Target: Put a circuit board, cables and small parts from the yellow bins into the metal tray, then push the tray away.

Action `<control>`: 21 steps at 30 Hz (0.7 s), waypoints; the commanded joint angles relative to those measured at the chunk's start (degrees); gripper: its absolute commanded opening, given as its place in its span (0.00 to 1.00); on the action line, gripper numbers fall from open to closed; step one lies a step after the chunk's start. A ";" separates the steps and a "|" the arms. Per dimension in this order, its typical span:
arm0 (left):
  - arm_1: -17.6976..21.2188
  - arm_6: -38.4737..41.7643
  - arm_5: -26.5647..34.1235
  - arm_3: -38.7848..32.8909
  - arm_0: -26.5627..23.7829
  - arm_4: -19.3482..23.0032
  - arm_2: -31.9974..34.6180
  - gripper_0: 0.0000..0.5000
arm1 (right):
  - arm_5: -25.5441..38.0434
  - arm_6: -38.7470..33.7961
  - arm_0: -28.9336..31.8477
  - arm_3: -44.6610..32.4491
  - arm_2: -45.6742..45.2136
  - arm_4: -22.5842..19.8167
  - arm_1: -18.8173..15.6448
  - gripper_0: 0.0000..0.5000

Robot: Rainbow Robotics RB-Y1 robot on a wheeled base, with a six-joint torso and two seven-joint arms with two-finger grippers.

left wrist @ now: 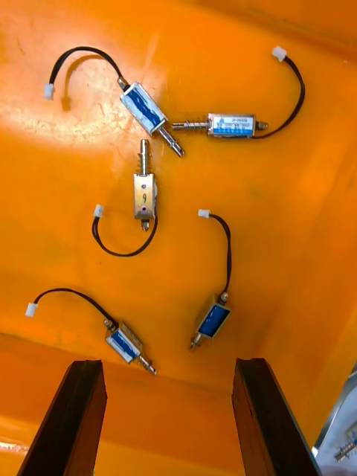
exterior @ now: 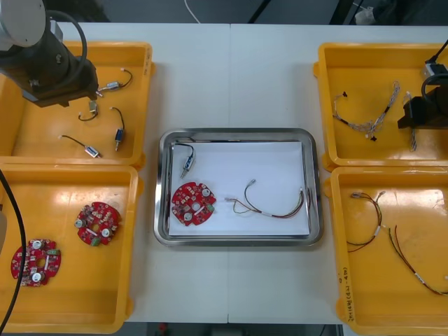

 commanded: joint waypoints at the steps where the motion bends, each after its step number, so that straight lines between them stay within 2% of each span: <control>1: 2.25 -0.78 -2.39 2.55 -4.14 -1.47 1.56 1.00 | -1.04 -0.23 0.76 -0.63 -1.44 -0.80 0.49 1.00; 6: 2.17 -0.52 -3.09 6.15 -6.68 -2.43 1.56 1.00 | -1.13 -0.40 1.99 -0.63 -1.44 -0.89 0.58 1.00; 14: 2.17 0.80 -6.08 9.14 -7.91 -2.52 1.56 1.00 | -1.04 -0.49 3.13 -0.63 -1.26 -0.80 0.58 1.00; 21: 2.17 2.12 -9.77 16.43 -11.69 -2.61 1.56 1.00 | -1.13 -0.93 3.40 -0.63 -1.26 -0.80 1.11 1.00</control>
